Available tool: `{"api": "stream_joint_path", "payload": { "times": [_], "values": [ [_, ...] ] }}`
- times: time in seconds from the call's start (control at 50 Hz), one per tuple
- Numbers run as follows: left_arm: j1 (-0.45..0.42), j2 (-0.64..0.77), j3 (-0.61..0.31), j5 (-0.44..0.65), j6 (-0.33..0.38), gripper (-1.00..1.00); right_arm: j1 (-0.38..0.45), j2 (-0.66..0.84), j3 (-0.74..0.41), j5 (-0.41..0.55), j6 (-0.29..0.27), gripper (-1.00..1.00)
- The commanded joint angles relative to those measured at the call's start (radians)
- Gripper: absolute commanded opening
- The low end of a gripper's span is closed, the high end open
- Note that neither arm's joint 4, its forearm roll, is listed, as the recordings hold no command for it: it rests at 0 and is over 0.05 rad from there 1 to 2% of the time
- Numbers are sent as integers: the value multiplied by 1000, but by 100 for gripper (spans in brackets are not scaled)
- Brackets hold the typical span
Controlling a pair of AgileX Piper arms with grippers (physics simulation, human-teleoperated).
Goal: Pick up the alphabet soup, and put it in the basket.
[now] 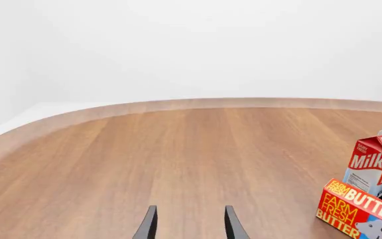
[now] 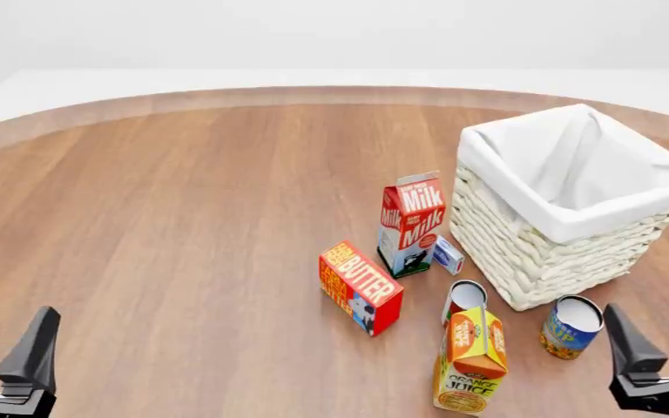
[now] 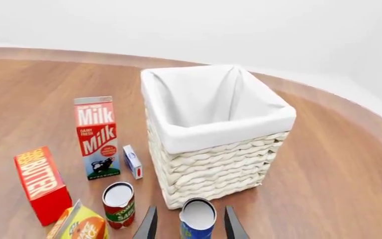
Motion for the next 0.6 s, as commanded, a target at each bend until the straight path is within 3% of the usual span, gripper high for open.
{"api": "stream_joint_path", "payload": {
  "times": [0.02,0.6],
  "values": [
    [0,0,0,0,0,100,-13,25,25,-17,-4,100],
    [0,0,0,0,0,100,-28,293,108,-277,9,100]
  ]
}}
